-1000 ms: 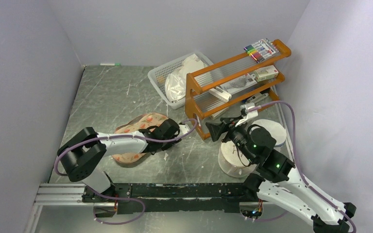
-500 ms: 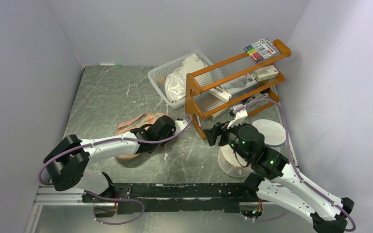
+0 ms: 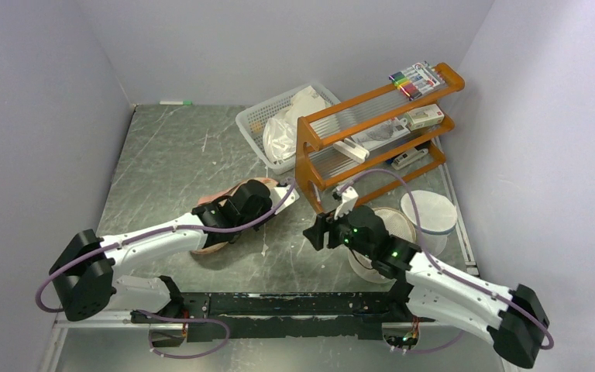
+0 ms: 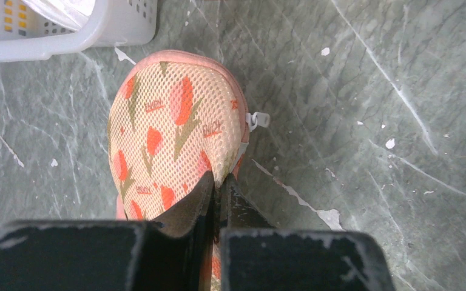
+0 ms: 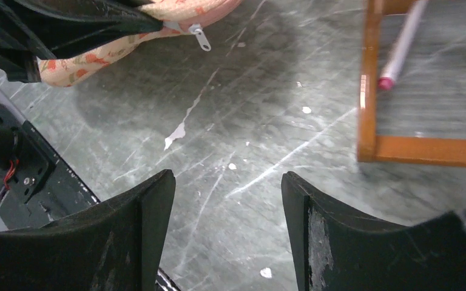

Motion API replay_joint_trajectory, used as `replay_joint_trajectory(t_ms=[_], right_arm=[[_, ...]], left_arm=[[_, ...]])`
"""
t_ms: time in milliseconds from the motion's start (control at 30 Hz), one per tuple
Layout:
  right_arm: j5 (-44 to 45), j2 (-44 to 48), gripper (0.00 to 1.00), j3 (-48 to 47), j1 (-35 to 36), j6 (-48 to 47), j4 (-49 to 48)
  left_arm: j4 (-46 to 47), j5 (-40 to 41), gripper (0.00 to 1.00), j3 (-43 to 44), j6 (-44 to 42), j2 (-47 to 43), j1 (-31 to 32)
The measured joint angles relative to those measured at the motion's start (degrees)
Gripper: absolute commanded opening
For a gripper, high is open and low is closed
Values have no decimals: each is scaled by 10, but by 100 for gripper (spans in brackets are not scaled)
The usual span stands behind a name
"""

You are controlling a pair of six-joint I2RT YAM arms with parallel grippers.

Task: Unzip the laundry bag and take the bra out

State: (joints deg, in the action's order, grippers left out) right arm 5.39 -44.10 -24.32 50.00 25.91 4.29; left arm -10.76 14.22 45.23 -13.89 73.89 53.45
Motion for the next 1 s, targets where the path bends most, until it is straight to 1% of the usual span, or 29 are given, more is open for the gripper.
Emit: replay_joint_trajectory(t_ms=[100, 200, 367, 467, 567, 667, 833, 1000], right_arm=[[-32, -59, 58, 16, 1, 4, -78], [-45, -126, 56, 19, 14, 11, -152], [-4, -229, 54, 19, 90, 2, -269], [34, -269, 53, 19, 108, -12, -329], [70, -292, 53, 19, 105, -34, -383], [70, -307, 53, 19, 88, -58, -424], [20, -345, 49, 7, 28, -90, -457], [-40, -388, 47, -34, 22, -123, -466]], left_arm=[[0, -5, 7, 0, 0, -11, -1], [0, -10, 7, 0, 0, -12, -5], [-3, -25, 7, 0, 4, -12, -14], [-5, -33, 7, 0, 5, -16, -16], [-10, -40, 7, 0, 7, -25, -17], [-10, -44, 7, 0, 6, -35, -19], [-11, -52, 7, 0, 6, -43, -24], [-10, -63, 7, 0, 6, -46, -32]])
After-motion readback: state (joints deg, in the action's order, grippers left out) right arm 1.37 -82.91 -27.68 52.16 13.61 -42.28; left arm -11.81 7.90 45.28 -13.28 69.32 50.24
